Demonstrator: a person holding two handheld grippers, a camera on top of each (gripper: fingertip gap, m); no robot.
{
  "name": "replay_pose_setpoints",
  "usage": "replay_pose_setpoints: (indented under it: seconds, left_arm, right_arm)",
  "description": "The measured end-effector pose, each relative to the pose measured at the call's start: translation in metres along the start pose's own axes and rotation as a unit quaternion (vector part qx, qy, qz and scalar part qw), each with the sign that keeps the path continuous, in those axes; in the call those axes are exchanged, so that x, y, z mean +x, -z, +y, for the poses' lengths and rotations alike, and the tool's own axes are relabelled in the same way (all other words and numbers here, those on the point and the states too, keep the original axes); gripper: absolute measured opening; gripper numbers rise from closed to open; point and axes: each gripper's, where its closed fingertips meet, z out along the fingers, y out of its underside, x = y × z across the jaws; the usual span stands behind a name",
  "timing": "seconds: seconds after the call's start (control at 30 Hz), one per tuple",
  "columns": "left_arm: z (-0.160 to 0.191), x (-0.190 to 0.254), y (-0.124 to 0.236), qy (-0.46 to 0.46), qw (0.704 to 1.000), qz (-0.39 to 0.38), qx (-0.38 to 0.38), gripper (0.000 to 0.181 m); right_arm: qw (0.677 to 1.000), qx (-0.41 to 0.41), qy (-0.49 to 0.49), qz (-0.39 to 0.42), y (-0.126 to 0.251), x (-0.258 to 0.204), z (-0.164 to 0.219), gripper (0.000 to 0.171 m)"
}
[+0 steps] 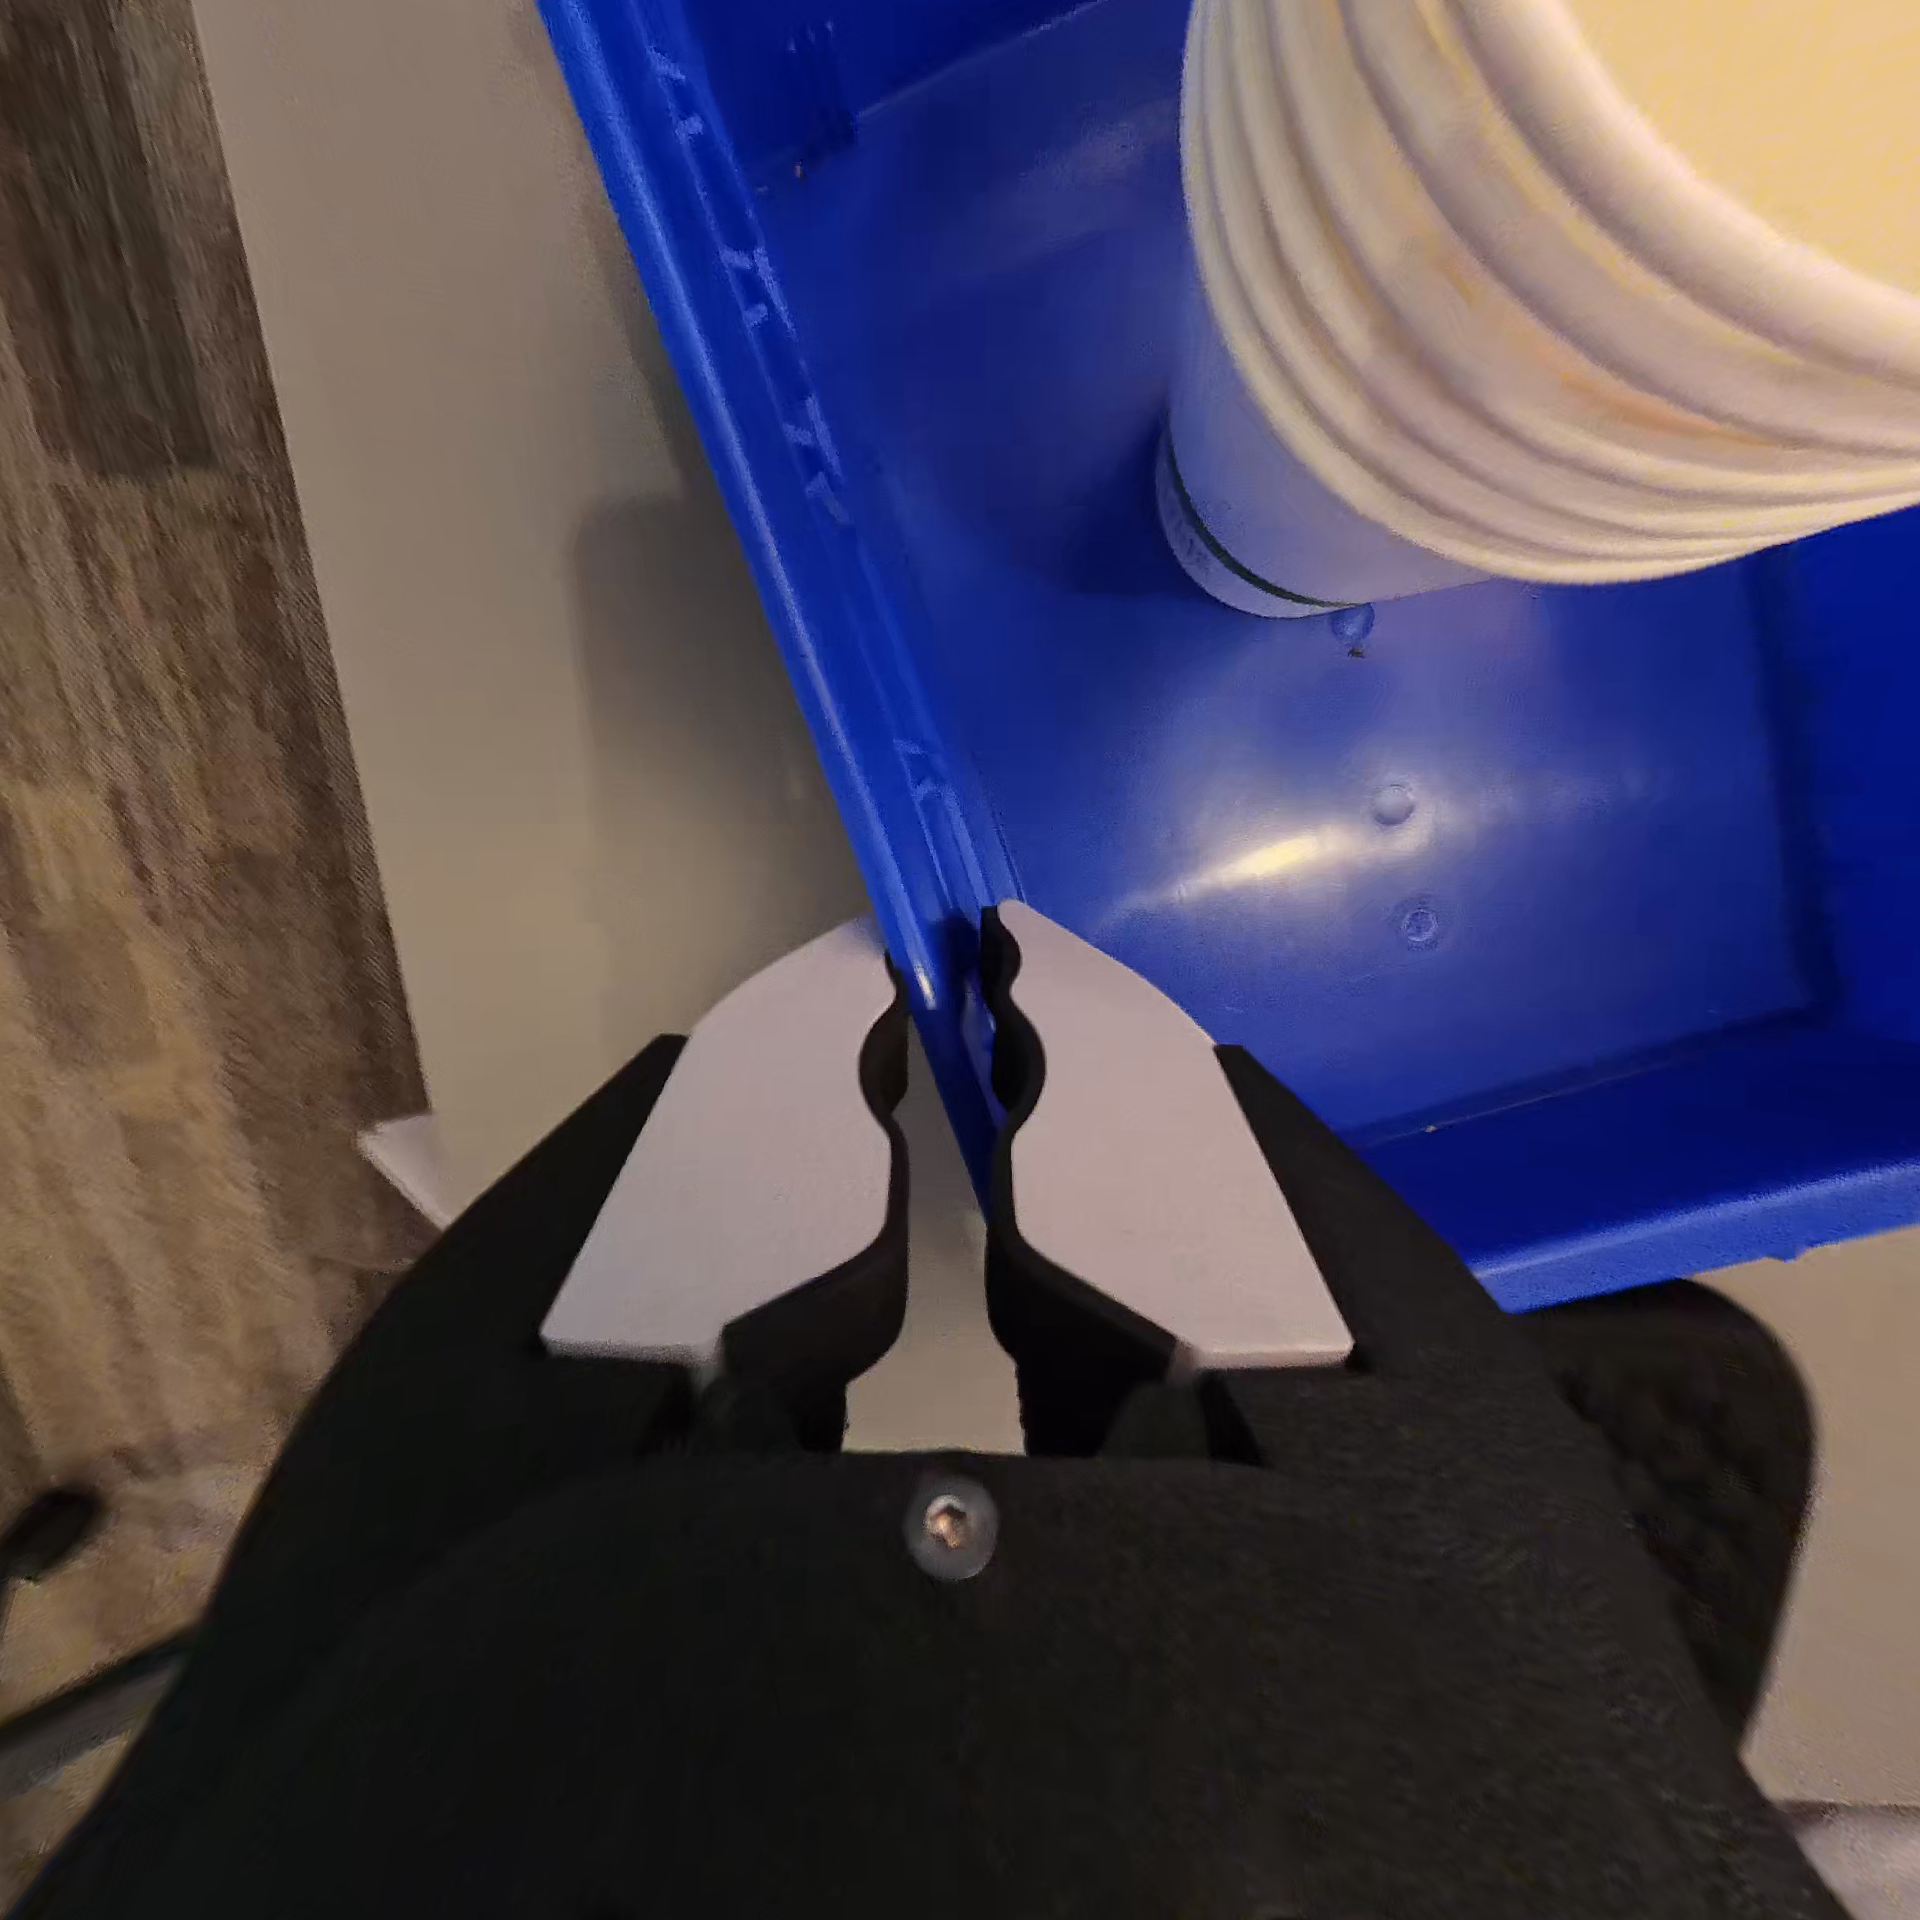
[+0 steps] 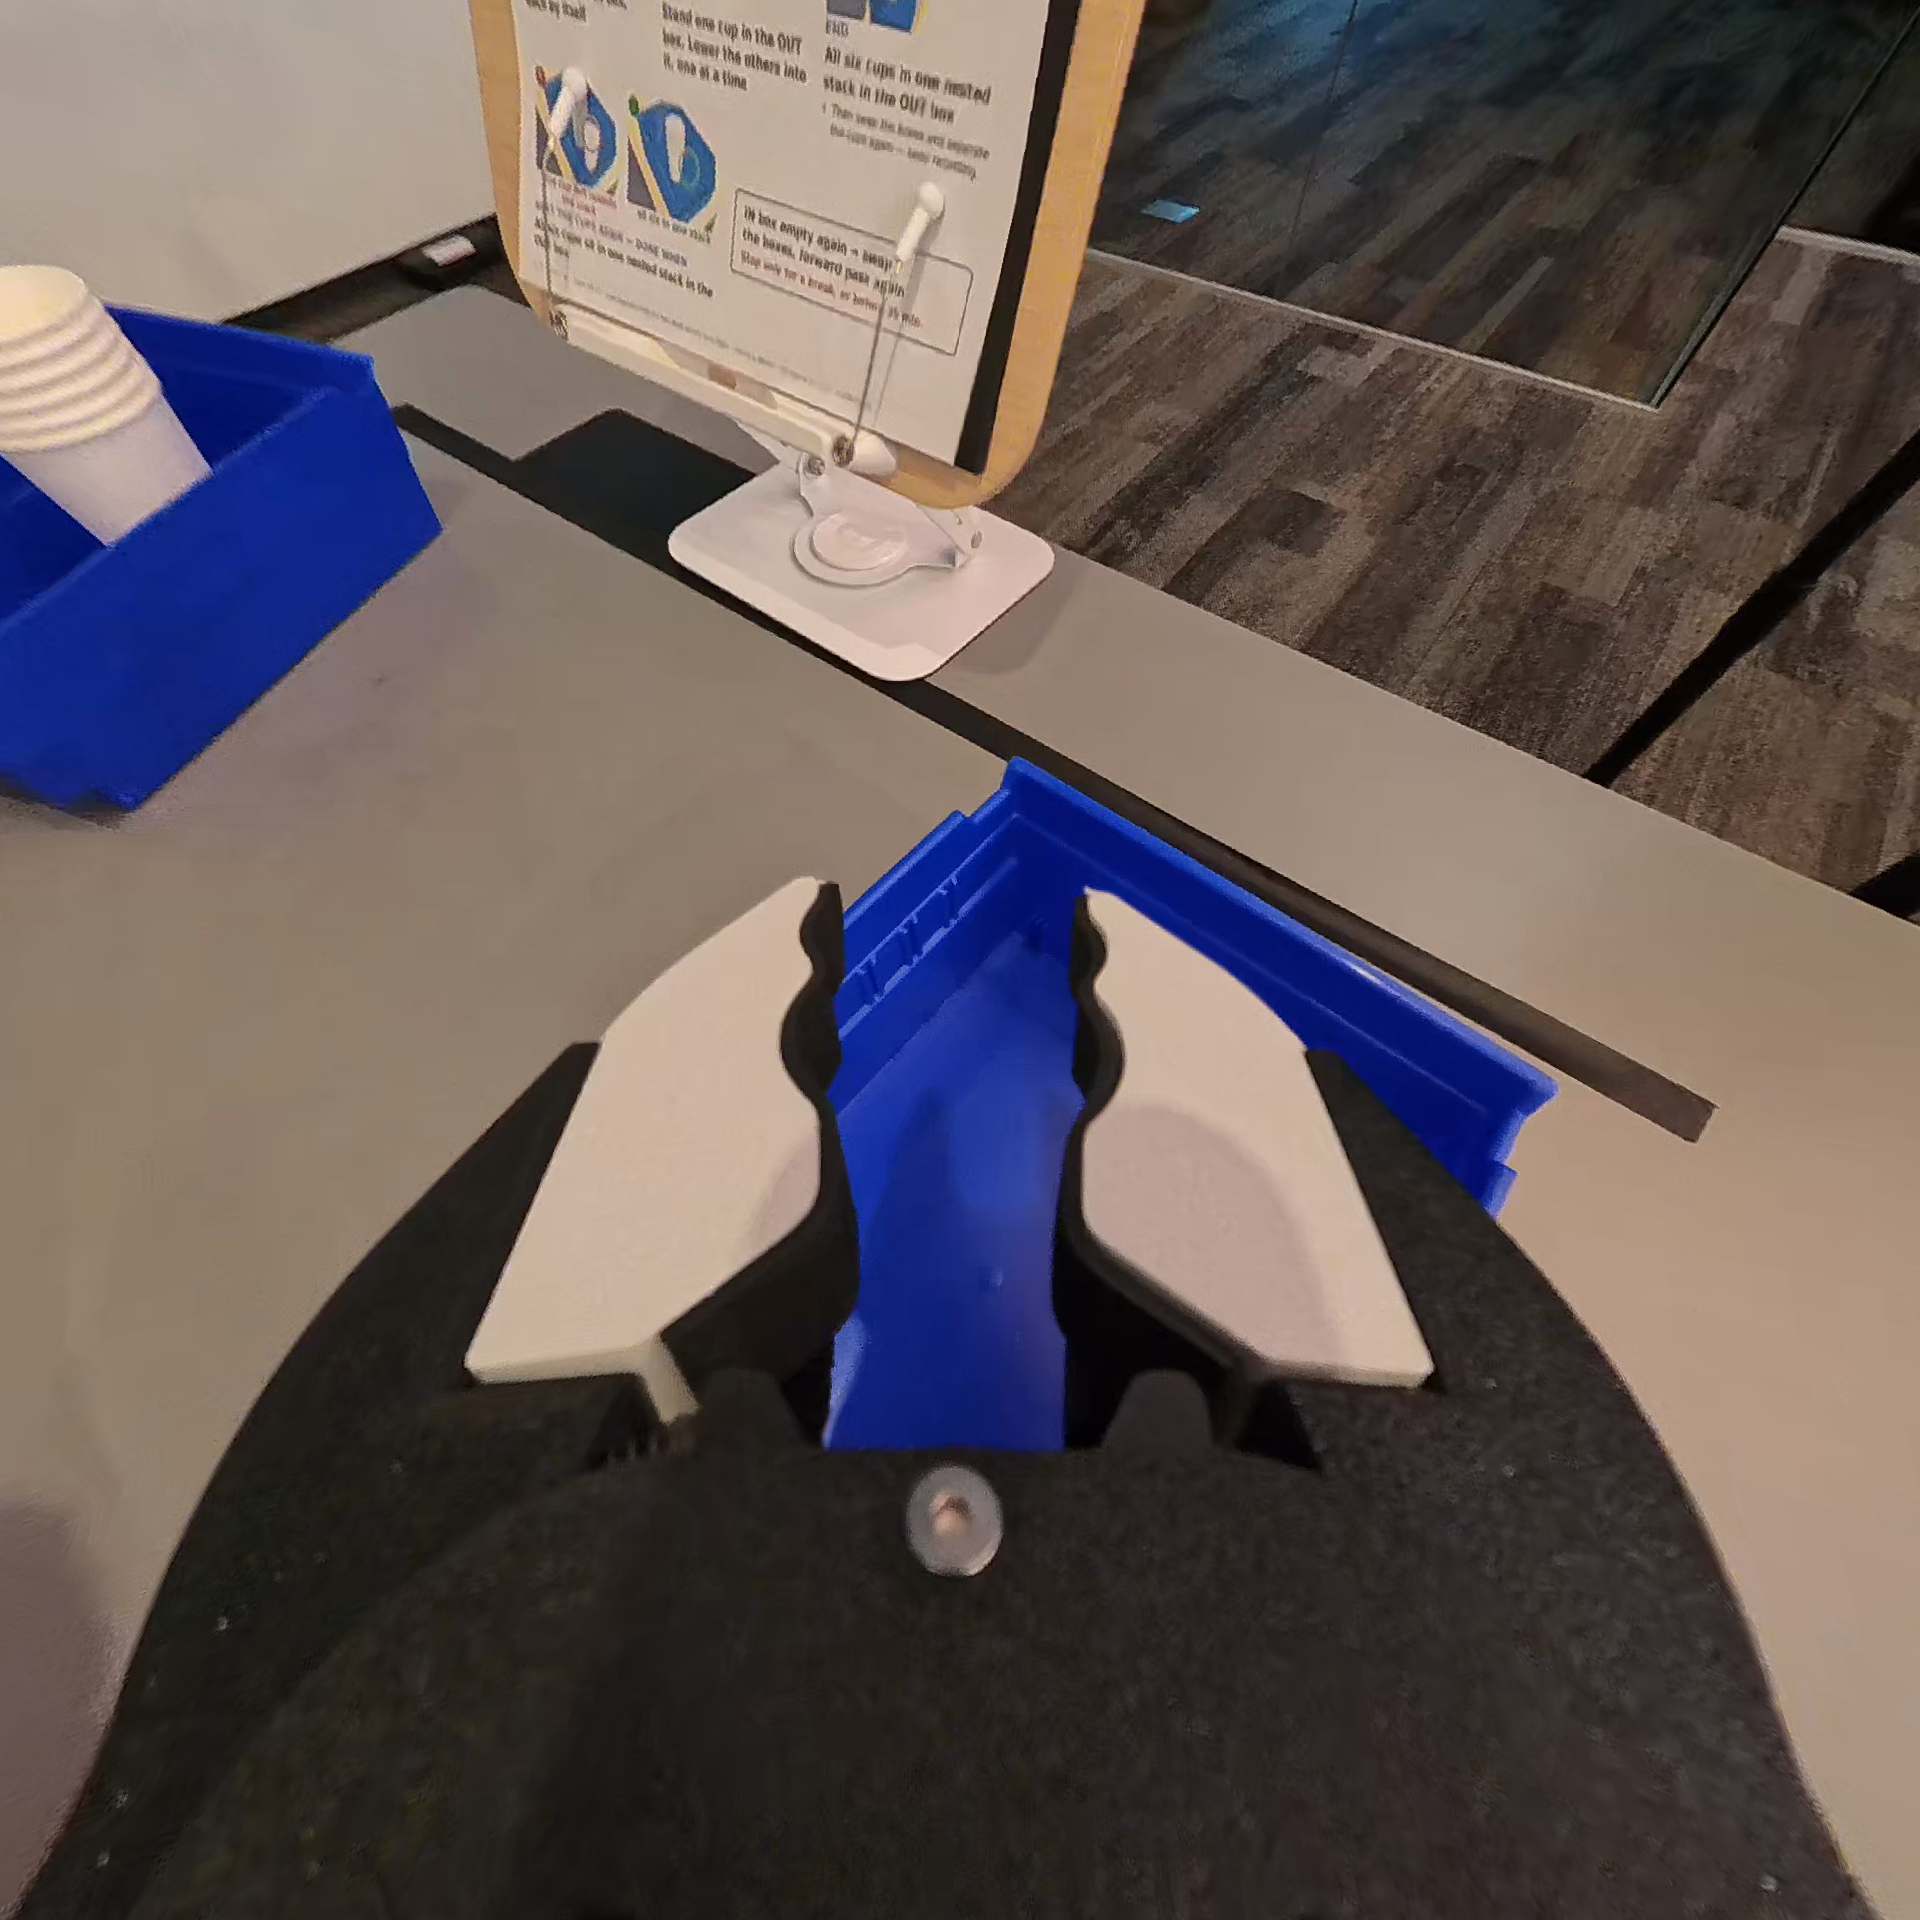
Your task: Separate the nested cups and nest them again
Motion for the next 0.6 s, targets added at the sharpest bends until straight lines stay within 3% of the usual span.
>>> replay_pose_setpoints:
  seconds: [0.27,0.6]
  left_arm:
    - [-0.017,-0.006,-0.006,-0.050,0.995,0.070,0.047,0.008]
    - [-0.018,0.011,-0.006,-0.068,0.990,0.092,0.087,0.007]
  right_arm:
    - [0.997,-0.041,0.055,0.035,-0.013,-0.011,-0.001,0.041]
    - [0.992,-0.093,0.084,0.034,-0.035,-0.024,0.009,0.042]
